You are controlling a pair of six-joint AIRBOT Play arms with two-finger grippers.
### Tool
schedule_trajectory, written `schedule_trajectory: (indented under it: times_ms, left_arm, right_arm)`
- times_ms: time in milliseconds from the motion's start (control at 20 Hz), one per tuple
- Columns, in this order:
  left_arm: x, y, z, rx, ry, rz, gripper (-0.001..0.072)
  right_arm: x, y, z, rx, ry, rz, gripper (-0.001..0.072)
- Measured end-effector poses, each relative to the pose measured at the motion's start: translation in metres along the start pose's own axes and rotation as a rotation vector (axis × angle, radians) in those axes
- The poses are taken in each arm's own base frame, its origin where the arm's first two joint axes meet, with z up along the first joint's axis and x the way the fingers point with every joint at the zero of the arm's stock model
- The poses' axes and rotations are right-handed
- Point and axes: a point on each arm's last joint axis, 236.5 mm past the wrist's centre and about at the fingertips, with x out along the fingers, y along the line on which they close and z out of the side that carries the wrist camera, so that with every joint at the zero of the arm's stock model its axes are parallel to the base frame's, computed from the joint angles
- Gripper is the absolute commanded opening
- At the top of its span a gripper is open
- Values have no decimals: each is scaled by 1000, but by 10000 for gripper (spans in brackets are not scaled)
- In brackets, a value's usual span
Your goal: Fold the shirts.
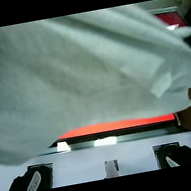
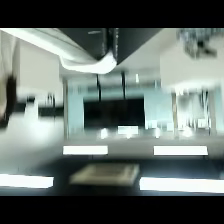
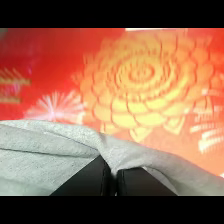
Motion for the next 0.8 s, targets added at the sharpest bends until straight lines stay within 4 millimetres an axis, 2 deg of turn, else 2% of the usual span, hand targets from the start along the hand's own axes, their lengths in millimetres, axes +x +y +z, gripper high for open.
schedule_trajectory:
  times_ms: [100,200,300,400,550,650,800]
  left_arm:
    - [23,12,-82,-28,263,-20,42]
    - [42,32,-158,-75,459,-9,42]
    - [54,55,-235,-112,617,17,42]
    - [63,78,-307,-141,737,54,42]
    - [69,105,-395,-200,852,112,43]
    - [62,114,-453,-272,955,149,43]
    - [44,111,-524,-394,1117,166,50]
  right_arm:
    - [48,-11,-47,33,217,-40,32]
    - [105,-9,-97,71,401,-18,32]
    - [163,-12,-130,118,462,1,32]
    - [223,-21,-144,161,431,-2,32]
    - [299,-28,-150,255,349,3,33]
    - [338,-29,-157,360,320,15,33]
    - [377,-27,-176,528,334,29,33]
